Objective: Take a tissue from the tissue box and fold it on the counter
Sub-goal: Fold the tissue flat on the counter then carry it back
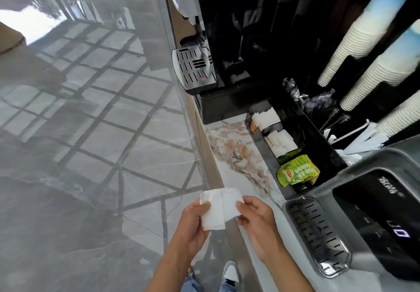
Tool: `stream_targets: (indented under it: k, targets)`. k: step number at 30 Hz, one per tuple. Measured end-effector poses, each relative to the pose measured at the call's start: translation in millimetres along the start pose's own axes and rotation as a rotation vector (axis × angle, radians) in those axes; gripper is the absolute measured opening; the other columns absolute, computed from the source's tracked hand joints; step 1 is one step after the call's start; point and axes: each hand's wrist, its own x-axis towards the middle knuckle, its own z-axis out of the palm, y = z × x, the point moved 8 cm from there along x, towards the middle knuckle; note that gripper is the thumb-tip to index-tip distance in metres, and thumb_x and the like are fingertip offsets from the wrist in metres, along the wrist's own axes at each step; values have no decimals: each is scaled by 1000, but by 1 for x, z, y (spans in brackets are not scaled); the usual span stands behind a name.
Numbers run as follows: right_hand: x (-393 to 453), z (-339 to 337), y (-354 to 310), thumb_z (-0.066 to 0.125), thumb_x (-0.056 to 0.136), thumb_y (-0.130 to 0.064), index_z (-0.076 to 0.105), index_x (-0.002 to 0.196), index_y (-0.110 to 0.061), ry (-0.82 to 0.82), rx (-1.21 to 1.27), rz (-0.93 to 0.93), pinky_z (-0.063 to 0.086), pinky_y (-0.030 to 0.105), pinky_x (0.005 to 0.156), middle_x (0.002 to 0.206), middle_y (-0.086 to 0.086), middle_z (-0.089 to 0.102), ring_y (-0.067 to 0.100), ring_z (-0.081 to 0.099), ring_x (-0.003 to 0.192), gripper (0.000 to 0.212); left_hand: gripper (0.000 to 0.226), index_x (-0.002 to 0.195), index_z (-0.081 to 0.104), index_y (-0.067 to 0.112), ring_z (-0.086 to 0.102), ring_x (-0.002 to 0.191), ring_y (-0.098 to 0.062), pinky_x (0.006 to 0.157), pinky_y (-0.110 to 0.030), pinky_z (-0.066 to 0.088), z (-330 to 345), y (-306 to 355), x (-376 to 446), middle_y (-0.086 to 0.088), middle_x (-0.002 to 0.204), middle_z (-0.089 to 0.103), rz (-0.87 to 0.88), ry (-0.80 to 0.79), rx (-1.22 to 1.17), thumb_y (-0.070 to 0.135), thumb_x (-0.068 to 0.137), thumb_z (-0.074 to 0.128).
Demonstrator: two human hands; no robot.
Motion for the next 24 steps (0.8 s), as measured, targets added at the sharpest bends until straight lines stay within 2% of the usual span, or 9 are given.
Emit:
stream_targets:
  k: [2, 5, 8, 14, 17, 19, 20, 22, 24]
  targets:
    - [-9, -6, -11, 67, 89, -3, 68, 97, -1, 23, -28, -83, 41, 30, 58, 82, 15, 73, 20, 53, 66, 9, 28, 120, 62, -8, 73, 93, -39, 65, -40, 62, 7, 1, -2, -29, 110, 72, 36, 39, 104, -2, 95, 51]
    - [-24, -12, -29, 69, 88, -6, 70, 94, -10, 52, -109, -216, 44, 25, 56, 81, 9, 73, 14, 57, 63, 7, 23, 116, 64, -8, 72, 98, -43, 73, -46, 61, 28, -2, -6, -29, 109, 73, 57, 47, 211, -4, 96, 53]
    - [-40, -20, -44, 70, 86, -1, 71, 94, -14, 94, -140, -321, 49, 20, 57, 85, 6, 76, 14, 68, 71, 15, 20, 112, 66, -6, 72, 97, -44, 77, -49, 61, 52, -5, -12, -28, 106, 75, 64, 50, 260, -5, 96, 53]
    - [-70, -43, -57, 66, 88, -12, 72, 103, -24, 229, -169, -437, 59, 34, 68, 94, 5, 77, 24, 73, 87, 20, 18, 109, 66, -4, 75, 89, -37, 67, -41, 62, 96, -17, -22, -23, 99, 77, 42, -55, 325, -4, 97, 52]
    - [-88, -52, -62, 64, 85, -15, 72, 103, -31, 307, -180, -474, 57, 26, 64, 92, 2, 78, 20, 74, 83, 26, 20, 111, 66, -6, 71, 98, -46, 84, -55, 59, 114, -26, -27, -28, 103, 75, 19, -103, 409, -4, 98, 51]
    - [-102, -58, -64, 64, 84, -18, 72, 102, -36, 372, -192, -495, 57, 25, 64, 92, -1, 78, 16, 73, 82, 26, 21, 111, 67, -6, 69, 100, -49, 88, -57, 57, 124, -35, -31, -30, 104, 74, -7, -145, 464, -4, 98, 51]
    - [-110, -62, -66, 64, 84, -21, 72, 101, -35, 405, -185, -502, 56, 25, 64, 92, 0, 77, 15, 73, 81, 23, 21, 111, 68, -6, 69, 100, -49, 87, -55, 57, 129, -39, -33, -30, 104, 74, -18, -163, 492, -4, 98, 51]
    - [-126, -68, -67, 61, 87, -29, 72, 97, -22, 434, -165, -528, 51, 29, 65, 89, 8, 71, 17, 66, 78, 17, 21, 109, 68, -6, 69, 99, -47, 87, -53, 57, 140, -49, -39, -32, 106, 73, -41, -209, 544, -4, 98, 50]
    - [-142, -73, -65, 53, 90, -36, 65, 83, -10, 465, -157, -544, 40, 29, 67, 85, 19, 54, 17, 52, 74, 29, 21, 109, 68, -7, 68, 100, -46, 87, -52, 56, 148, -61, -46, -32, 109, 71, -79, -265, 593, -4, 98, 50]
